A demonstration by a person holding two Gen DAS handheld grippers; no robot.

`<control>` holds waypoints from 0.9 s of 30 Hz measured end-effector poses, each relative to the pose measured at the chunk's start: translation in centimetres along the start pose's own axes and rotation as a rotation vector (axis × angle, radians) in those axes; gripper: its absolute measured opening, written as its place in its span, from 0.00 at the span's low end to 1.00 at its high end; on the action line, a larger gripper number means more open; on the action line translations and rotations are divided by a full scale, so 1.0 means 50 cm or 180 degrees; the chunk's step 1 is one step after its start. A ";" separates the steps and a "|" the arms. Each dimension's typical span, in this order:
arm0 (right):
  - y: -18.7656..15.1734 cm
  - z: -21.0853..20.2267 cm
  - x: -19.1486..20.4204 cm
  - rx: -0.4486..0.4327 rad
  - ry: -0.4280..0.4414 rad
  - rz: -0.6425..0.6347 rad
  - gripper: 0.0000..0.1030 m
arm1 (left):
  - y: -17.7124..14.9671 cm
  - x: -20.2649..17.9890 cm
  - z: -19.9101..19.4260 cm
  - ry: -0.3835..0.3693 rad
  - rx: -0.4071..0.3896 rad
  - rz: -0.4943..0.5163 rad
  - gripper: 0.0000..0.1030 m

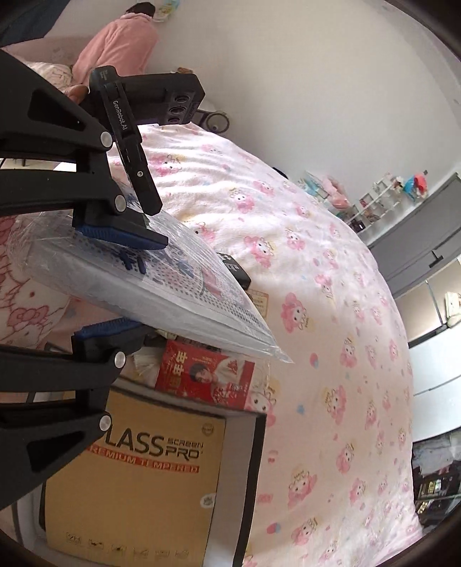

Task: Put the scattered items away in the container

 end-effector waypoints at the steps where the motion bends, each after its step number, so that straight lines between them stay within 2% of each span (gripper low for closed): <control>1: -0.003 -0.024 -0.016 -0.0067 -0.0021 0.0060 0.32 | -0.001 -0.028 0.012 -0.0013 0.0036 0.0054 0.51; 4: -0.019 -0.087 -0.067 -0.0271 -0.0106 0.0243 0.32 | -0.002 -0.118 0.069 0.0069 0.0247 0.0299 0.51; 9: -0.048 -0.165 -0.190 -0.0552 -0.0598 0.0622 0.38 | -0.018 -0.240 0.217 0.0103 0.0744 0.0508 0.52; 13: -0.067 -0.206 -0.294 -0.0615 -0.0655 0.0967 0.38 | -0.045 -0.295 0.303 0.0059 0.1020 0.0525 0.51; 15: -0.078 -0.203 -0.323 -0.0583 -0.0599 0.1019 0.38 | -0.074 -0.330 0.325 0.0032 0.1088 0.0646 0.52; 17: -0.094 -0.191 -0.340 -0.0532 -0.0490 0.1085 0.37 | -0.091 -0.347 0.351 0.0169 0.1142 0.0727 0.53; 22: -0.115 -0.166 -0.403 -0.0422 -0.0443 0.1294 0.36 | -0.109 -0.323 0.393 0.0290 0.1302 0.0542 0.48; 27: -0.125 -0.131 -0.431 -0.0290 -0.0347 0.1373 0.36 | -0.111 -0.307 0.395 0.0414 0.1225 0.0603 0.46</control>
Point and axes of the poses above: each gripper's, at about its wrist camera, not at the fingertips, and z roughly the way its jaws point, x to its left, y to its top, the point moved 2 cm from there along z, roughly the way its jaws point, and after that the axes turned 2 degrees about z, right-handed, at the moved point
